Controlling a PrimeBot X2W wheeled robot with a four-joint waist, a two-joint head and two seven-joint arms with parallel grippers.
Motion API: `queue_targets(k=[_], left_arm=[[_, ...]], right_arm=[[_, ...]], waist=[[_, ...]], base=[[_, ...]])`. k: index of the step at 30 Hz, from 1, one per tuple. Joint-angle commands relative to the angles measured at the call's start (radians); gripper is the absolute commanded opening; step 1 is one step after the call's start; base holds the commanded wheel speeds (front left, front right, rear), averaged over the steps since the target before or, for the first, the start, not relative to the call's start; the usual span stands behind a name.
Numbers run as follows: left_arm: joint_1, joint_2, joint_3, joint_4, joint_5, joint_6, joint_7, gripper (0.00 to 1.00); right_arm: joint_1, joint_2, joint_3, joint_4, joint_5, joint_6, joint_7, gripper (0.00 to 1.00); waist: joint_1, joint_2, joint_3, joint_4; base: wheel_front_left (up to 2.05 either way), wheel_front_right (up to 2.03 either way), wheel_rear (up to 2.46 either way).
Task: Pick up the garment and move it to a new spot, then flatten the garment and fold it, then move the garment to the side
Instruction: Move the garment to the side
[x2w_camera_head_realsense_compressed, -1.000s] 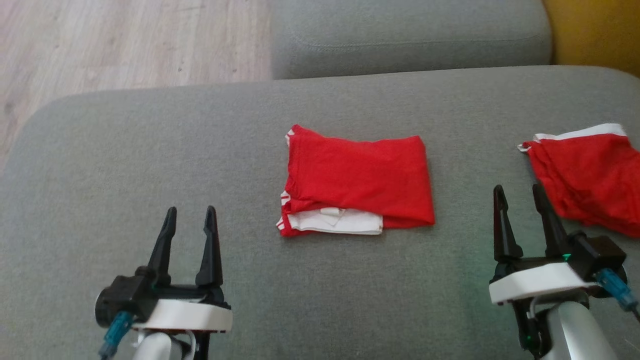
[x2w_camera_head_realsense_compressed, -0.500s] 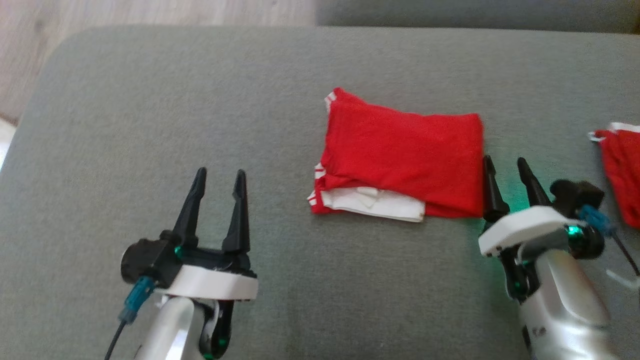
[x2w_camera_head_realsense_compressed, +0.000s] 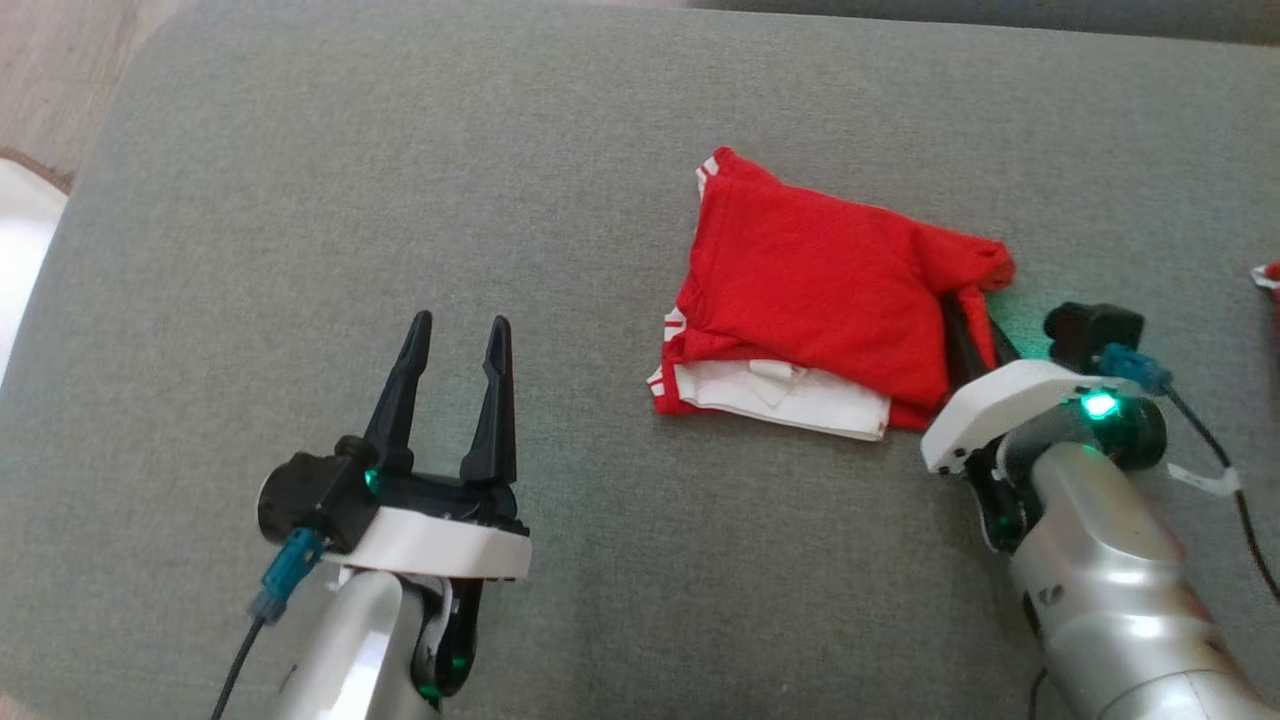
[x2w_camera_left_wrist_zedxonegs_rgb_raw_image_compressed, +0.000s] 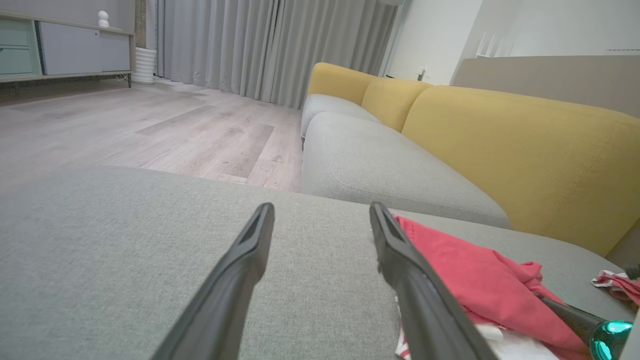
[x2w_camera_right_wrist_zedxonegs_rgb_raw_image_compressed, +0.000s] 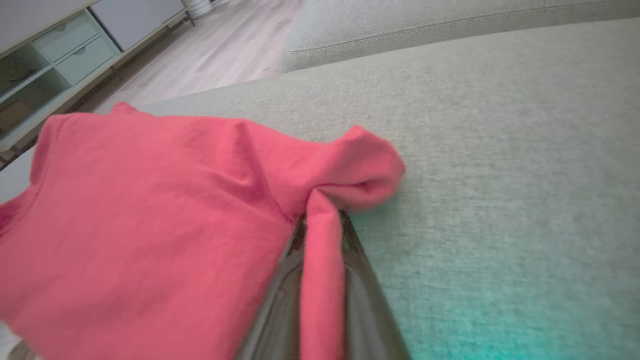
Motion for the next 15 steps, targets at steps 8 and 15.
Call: queue_targets(k=[8, 15], left_arm=[[-0.037, 0.004, 0.032, -0.039, 0.022, 0.002, -0.009, 1.0], [-0.055, 0.004, -0.015, -0.056, 0.014, 0.006, -0.009, 1.0]], right_arm=[[-0.041, 0.007, 0.051, -0.015, -0.194, -0.001, -0.062, 0.0], [-0.047, -0.088, 0.068, -0.152, -0.332, -0.001, -0.066, 0.0]], waist=[[-0.0001, 0.0, -0.033, -0.067], [-0.0001, 0.0, -0.048, -0.145]], base=[[0.0, 0.0, 0.0], [0.0, 0.0, 0.0]])
